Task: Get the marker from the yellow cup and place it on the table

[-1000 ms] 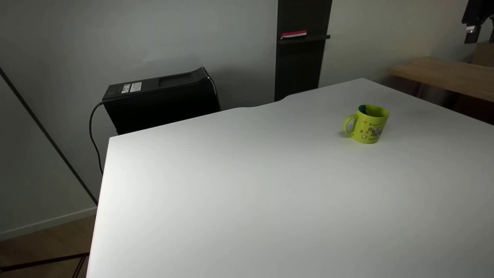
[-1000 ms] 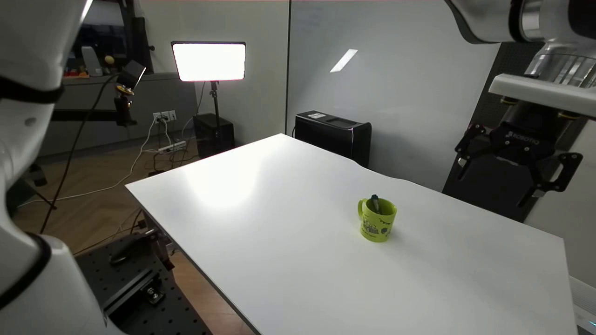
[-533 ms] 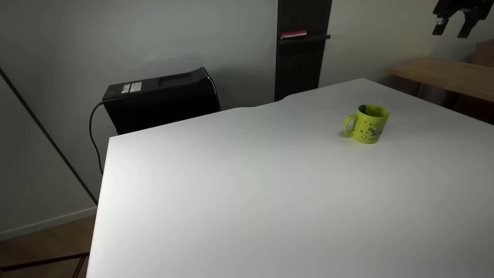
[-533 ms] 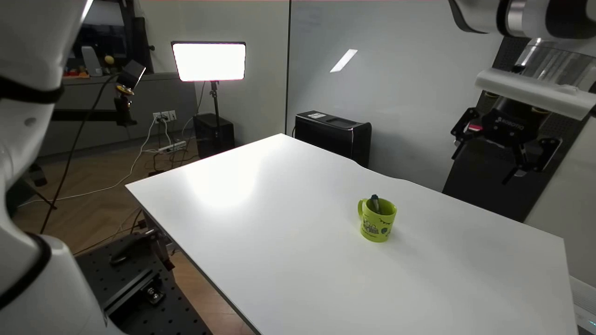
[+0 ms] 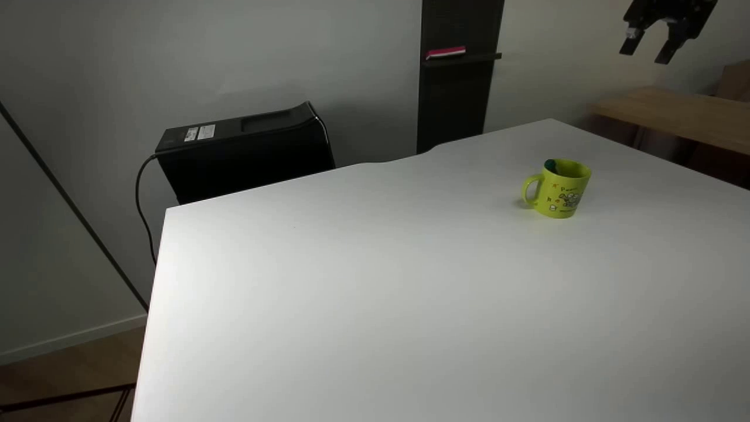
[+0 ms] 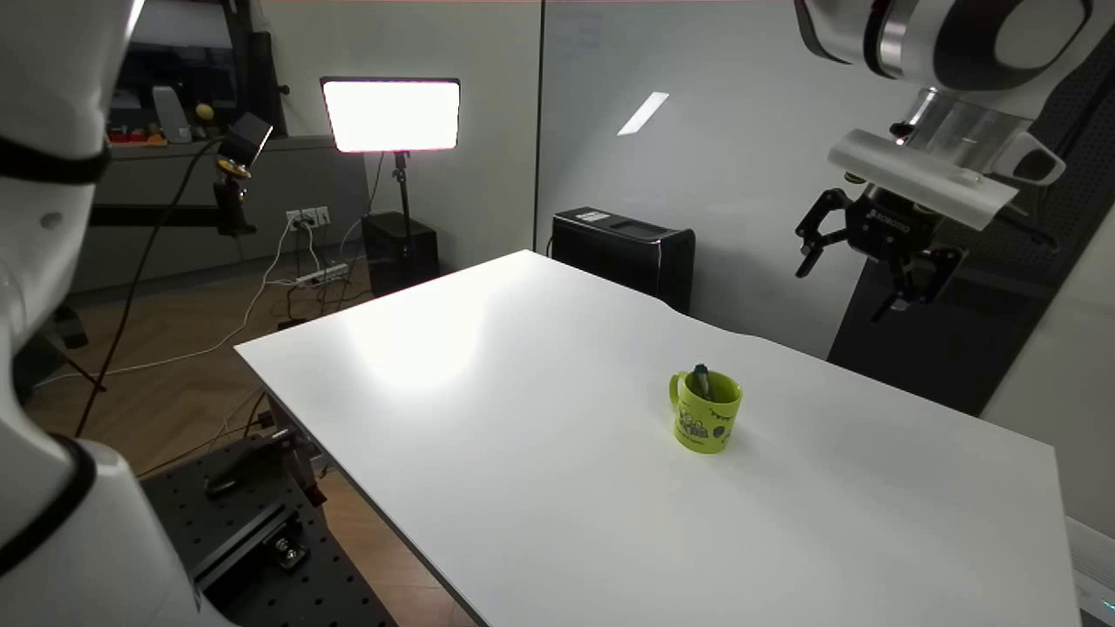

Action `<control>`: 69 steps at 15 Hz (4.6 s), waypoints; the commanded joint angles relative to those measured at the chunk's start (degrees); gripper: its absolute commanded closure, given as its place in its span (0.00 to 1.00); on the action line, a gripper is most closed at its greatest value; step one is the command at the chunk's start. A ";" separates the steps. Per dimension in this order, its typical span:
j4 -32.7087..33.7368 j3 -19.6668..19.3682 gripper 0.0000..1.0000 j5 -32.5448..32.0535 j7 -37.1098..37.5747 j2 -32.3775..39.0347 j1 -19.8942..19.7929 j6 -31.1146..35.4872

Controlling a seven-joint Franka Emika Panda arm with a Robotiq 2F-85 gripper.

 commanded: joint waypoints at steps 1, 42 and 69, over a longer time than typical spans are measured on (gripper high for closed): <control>-5.93 0.84 0.00 0.82 0.33 -3.68 1.12 2.53; 4.32 4.30 0.00 -27.63 -27.16 13.89 11.17 -7.03; 7.82 3.61 0.00 -32.42 -23.57 20.11 16.76 7.24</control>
